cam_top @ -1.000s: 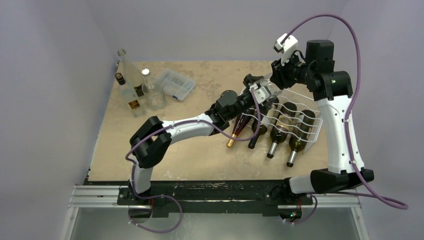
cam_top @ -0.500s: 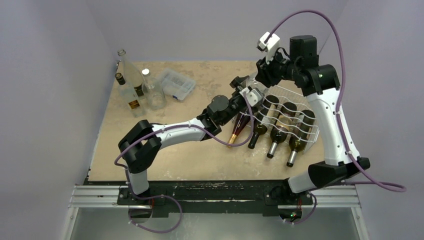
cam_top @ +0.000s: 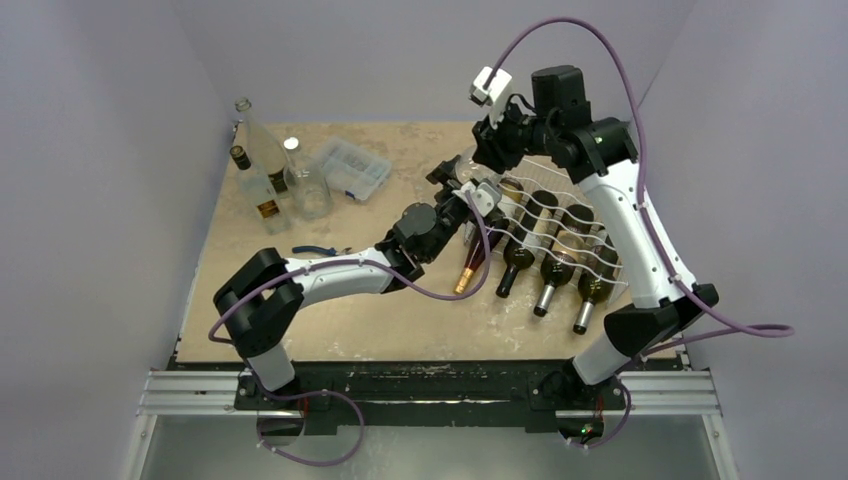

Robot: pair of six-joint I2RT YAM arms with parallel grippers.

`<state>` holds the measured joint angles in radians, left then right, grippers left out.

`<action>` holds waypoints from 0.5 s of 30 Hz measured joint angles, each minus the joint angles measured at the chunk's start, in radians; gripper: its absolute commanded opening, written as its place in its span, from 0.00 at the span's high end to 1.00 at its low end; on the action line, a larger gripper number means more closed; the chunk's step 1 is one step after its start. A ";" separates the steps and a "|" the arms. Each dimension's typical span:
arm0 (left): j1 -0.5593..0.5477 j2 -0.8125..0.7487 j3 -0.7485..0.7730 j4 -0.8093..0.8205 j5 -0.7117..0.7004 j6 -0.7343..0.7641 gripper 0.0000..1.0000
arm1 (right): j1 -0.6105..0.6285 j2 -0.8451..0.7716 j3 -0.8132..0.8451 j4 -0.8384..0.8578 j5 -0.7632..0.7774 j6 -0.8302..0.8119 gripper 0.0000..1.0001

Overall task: Take the wine bottle off the wine rack
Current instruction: Pick up the wine bottle from the wine rack.

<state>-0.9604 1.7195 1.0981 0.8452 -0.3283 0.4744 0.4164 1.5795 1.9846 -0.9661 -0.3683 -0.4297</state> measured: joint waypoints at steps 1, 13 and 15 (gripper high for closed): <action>0.002 -0.007 -0.012 0.004 -0.010 0.002 0.02 | 0.009 0.006 0.003 0.003 0.000 0.000 1.00; 0.039 -0.062 -0.144 0.028 -0.070 0.001 0.02 | 0.082 0.112 0.027 0.025 0.001 0.009 1.00; 0.045 -0.067 -0.169 0.031 -0.076 -0.011 0.01 | 0.092 0.133 0.027 0.026 0.001 0.014 1.00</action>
<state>-0.9157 1.6527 0.9291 0.8757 -0.4042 0.4629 0.5079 1.7123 2.0113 -0.9405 -0.3672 -0.4152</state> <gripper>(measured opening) 0.983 0.401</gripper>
